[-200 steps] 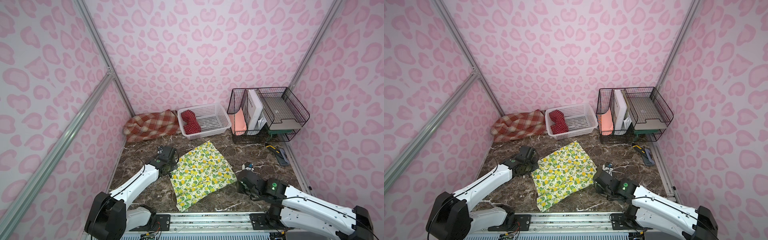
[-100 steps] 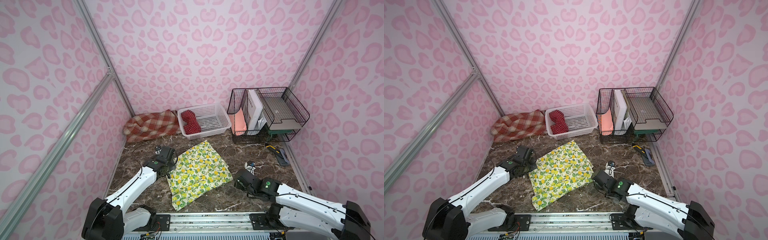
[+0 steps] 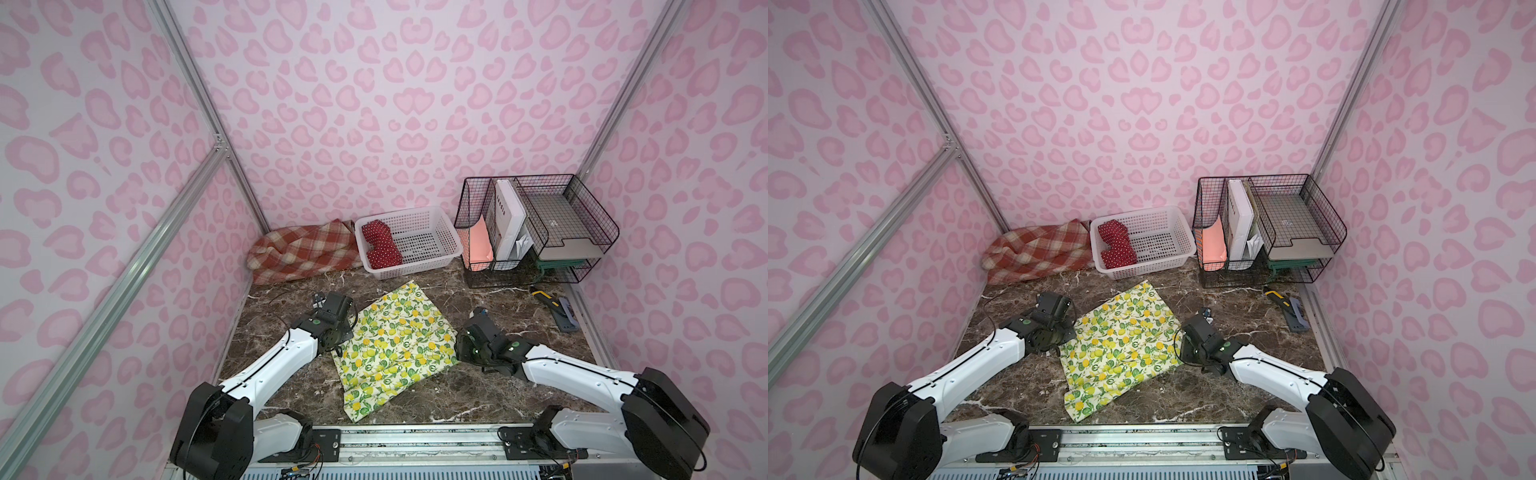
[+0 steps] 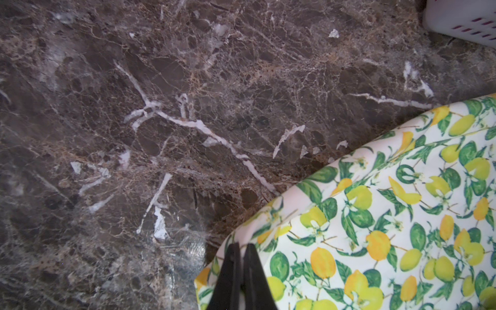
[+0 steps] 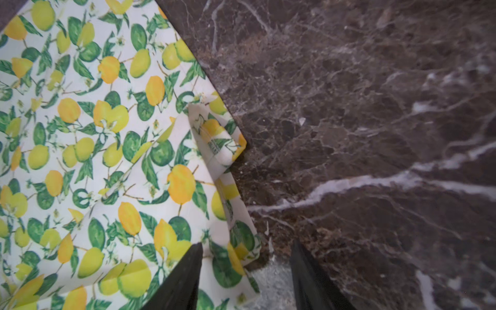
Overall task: Roll up the skirts
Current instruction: Flatten out the skirt at the center of the board.
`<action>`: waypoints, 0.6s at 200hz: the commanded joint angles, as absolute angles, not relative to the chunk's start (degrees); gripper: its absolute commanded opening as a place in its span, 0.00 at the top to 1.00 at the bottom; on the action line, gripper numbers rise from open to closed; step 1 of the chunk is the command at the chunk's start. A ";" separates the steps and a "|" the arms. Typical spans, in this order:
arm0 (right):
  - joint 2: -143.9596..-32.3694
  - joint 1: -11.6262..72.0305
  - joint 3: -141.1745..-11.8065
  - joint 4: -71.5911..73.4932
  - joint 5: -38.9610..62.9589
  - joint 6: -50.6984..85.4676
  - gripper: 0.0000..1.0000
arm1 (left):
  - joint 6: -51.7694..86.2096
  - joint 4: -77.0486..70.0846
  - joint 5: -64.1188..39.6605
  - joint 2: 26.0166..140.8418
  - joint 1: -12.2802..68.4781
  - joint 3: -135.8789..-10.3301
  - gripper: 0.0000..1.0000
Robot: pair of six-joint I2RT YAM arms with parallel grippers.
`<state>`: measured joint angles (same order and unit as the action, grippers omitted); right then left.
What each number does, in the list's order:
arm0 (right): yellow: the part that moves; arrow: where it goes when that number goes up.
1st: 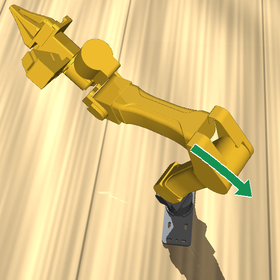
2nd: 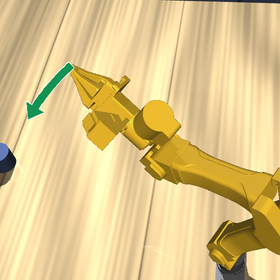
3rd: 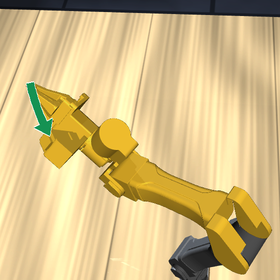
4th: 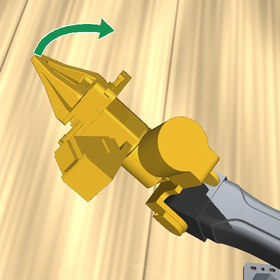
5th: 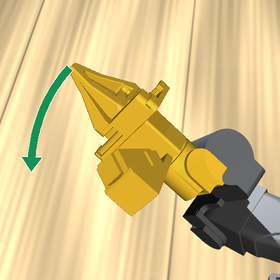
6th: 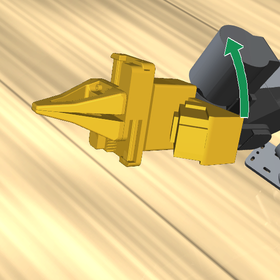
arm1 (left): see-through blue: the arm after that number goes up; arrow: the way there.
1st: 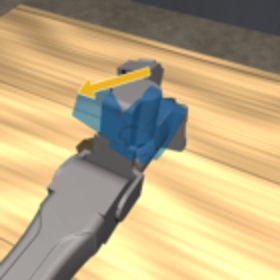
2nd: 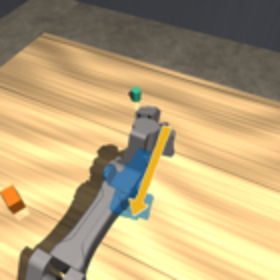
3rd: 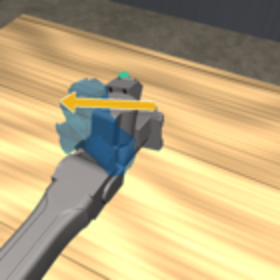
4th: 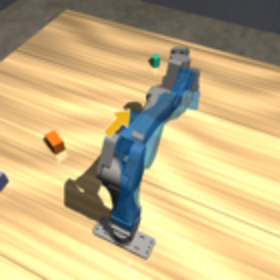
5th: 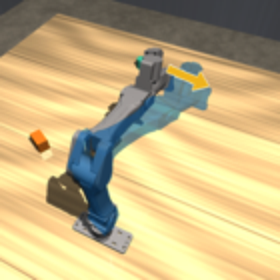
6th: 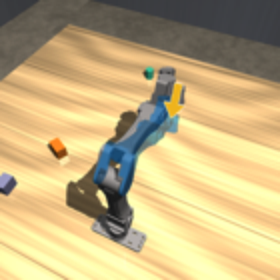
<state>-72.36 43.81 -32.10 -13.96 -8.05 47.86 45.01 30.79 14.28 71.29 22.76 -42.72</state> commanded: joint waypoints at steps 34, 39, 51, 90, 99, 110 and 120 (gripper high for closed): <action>-74.30 43.59 -32.27 -10.58 -1.49 42.21 0.77 | 44.90 31.78 14.72 72.03 22.52 -44.11 1.00; -73.95 43.59 -32.22 -10.86 -1.12 42.23 0.81 | 44.83 31.80 14.68 72.14 22.58 -44.15 1.00; -73.33 43.55 -32.10 -11.76 0.10 41.94 0.90 | 44.73 31.80 14.53 72.22 22.52 -44.44 1.00; -68.60 44.14 -32.86 -20.48 1.11 43.49 1.00 | 44.59 32.64 14.79 72.80 22.43 -46.11 1.00; -66.38 45.18 -33.16 -24.39 0.90 45.07 1.00 | 44.60 32.99 15.38 72.54 22.33 -46.66 1.00; -62.31 47.93 -32.84 -29.03 0.27 48.36 1.00 | 44.36 33.37 16.32 72.02 22.37 -47.23 1.00; -58.93 50.43 -32.06 -31.80 1.37 51.10 1.00 | 44.12 33.74 17.15 71.35 22.24 -47.63 1.00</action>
<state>-64.66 46.46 -32.53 -20.71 0.23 44.64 44.82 31.46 14.63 72.51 22.41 -46.41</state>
